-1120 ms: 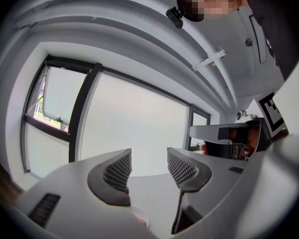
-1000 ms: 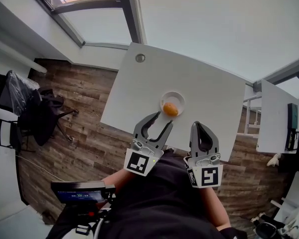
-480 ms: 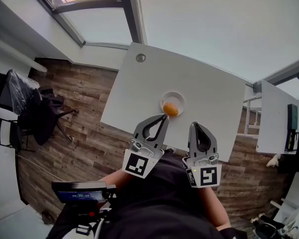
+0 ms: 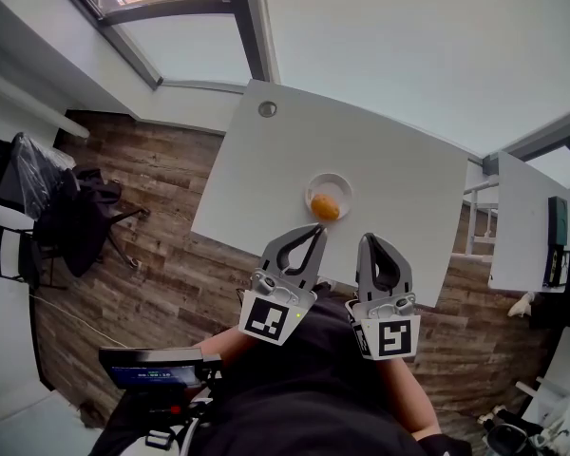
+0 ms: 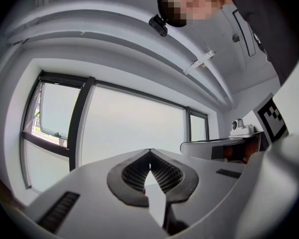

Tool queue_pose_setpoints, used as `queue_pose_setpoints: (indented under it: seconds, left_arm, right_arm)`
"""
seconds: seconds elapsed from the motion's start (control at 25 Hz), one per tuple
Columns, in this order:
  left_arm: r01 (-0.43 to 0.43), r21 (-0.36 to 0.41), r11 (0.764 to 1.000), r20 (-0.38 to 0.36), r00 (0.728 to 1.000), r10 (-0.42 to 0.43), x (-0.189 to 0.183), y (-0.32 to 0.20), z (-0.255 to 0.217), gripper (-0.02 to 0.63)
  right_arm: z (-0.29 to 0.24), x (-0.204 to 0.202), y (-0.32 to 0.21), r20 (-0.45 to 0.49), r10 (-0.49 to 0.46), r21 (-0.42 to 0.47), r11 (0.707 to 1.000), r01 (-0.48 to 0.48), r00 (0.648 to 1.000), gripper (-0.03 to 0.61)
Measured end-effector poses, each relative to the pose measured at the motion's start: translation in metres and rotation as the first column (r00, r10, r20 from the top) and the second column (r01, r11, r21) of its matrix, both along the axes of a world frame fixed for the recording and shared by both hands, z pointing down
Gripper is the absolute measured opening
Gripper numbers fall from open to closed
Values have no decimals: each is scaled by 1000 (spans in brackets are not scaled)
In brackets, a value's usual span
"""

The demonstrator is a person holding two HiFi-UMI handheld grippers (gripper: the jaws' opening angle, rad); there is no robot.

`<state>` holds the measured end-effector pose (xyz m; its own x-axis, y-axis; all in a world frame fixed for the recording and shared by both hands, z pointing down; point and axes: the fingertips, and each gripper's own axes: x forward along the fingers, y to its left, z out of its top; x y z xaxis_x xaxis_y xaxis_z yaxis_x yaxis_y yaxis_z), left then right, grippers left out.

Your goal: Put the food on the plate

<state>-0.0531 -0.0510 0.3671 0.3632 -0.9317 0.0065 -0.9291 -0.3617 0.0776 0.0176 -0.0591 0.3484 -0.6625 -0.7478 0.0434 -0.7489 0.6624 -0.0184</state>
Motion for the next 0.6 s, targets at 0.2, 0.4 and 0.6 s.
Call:
queue_pose_setpoints:
  seconds: [0.2, 0.4, 0.6]
  left_arm:
    - [1, 5, 1000, 16, 1000, -1, -3, 5, -1, 6]
    - [7, -3, 1000, 7, 1000, -7, -4, 8, 2, 6]
    - [6, -7, 1000, 18, 1000, -6, -7, 9, 3, 6]
  right_arm:
    - [1, -3, 6, -16, 0, 8, 1000, 0, 1000, -3]
    - [1, -5, 9, -20, -2, 13, 1000, 2, 1000, -3]
    - [1, -8, 10, -21, -3, 10, 1000, 3, 1000, -3]
